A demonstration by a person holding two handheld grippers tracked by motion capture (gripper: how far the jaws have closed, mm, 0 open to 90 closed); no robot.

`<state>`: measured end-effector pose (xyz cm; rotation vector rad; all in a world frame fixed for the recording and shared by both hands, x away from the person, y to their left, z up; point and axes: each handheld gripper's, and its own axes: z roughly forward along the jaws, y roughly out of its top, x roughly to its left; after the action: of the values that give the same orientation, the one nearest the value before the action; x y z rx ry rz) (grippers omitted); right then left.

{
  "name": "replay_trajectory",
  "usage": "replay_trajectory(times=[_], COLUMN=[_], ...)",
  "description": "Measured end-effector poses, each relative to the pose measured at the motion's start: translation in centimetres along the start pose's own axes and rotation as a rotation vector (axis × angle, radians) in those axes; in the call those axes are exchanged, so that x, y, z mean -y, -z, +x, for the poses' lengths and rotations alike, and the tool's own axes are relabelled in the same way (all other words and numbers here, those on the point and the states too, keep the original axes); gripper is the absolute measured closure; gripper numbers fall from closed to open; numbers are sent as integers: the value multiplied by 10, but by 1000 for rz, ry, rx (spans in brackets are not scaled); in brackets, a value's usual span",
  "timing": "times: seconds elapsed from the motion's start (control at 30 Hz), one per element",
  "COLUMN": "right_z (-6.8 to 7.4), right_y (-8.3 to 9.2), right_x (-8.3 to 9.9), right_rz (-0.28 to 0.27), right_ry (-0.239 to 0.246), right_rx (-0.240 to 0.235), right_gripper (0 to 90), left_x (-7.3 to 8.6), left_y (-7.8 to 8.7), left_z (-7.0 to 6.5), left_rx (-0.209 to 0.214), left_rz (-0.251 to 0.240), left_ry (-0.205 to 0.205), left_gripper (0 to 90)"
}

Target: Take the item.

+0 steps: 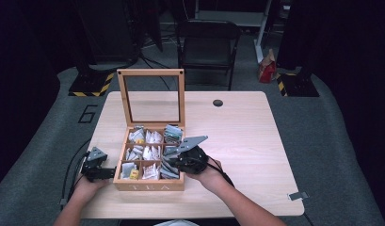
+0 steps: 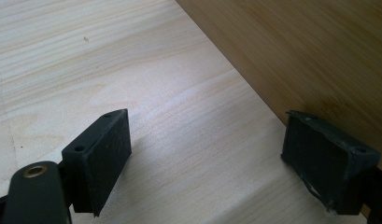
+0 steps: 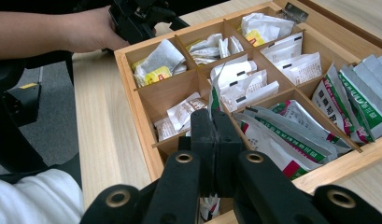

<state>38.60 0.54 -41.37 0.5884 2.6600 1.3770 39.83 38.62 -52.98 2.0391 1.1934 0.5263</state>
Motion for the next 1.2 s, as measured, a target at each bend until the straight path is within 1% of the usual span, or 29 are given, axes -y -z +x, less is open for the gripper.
replay_trajectory(times=[0.07,0.13,0.27,0.43,0.47,0.63,0.7,0.87,0.93,1.1,1.2], right_z=[0,0,0,0,-1,-2,-3,-7,-10,-13,-16], right_y=[1,4,8,16,18,23,25,32,37,43,48], right_x=[-1,-3,-7,-12,-13,-15,-16,-16,-16,-15,-15], right_rz=[3,-9,-15,-31,-31,-39,-44,-56,-60,-70,-78], right_ry=[2,6,3,3,10,1,9,5,-9,-10,-21], right_rx=[1,-2,-4,1,3,7,13,24,28,42,48], right_gripper=[898,898,898,898,898,898,898,898,898,897,898], left_x=[0,0,0,0,0,0,0,0,0,0,0], left_y=[0,0,0,0,0,0,0,0,0,0,0], left_z=[0,0,0,0,0,0,0,0,0,0,0], left_rx=[0,0,0,0,0,0,0,0,0,0,0], left_rz=[0,0,0,0,0,0,0,0,0,0,0], left_ry=[0,0,0,0,0,0,0,0,0,0,0], left_gripper=[152,152,152,152,152,152,152,152,152,152,152])
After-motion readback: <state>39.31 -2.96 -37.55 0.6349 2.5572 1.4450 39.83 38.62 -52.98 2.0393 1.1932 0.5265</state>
